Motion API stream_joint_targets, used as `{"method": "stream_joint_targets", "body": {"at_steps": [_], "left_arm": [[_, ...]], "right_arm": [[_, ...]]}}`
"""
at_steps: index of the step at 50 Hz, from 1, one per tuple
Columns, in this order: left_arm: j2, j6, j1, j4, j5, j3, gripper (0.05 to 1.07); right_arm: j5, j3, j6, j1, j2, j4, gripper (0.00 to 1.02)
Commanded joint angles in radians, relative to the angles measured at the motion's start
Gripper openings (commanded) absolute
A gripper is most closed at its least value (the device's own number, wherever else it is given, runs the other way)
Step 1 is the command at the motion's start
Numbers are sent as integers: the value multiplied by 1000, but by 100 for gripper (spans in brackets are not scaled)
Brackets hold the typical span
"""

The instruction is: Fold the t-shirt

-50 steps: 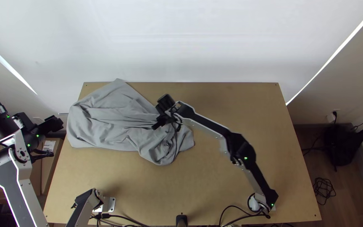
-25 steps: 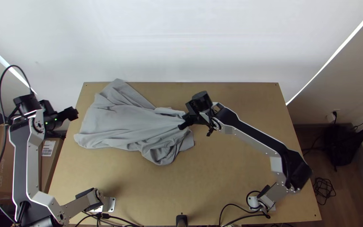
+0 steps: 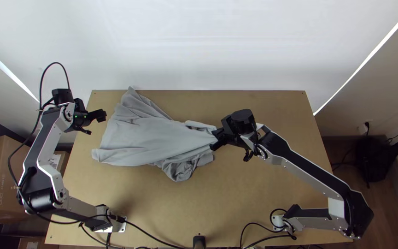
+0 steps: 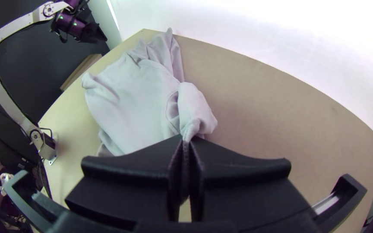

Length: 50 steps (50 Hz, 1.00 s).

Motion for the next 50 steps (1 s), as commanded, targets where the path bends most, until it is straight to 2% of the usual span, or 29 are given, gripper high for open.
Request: {"method": "stream_joint_targets", "body": {"at_steps": [1, 16, 19, 25, 50], "left_arm": [[79, 4, -5, 30, 10, 52, 101], [263, -4, -50, 70, 10, 145, 101], [290, -5, -59, 72, 10, 165, 96], [335, -4, -74, 72, 10, 202, 96], [439, 30, -101, 44, 10, 237, 94]], "right_arm": [[10, -43, 16, -10, -53, 7, 2], [9, -94, 49, -28, -103, 24, 2], [9, -100, 60, -28, -108, 30, 2], [9, -102, 68, -28, -111, 35, 2], [9, -91, 65, -53, -88, 84, 2]]}}
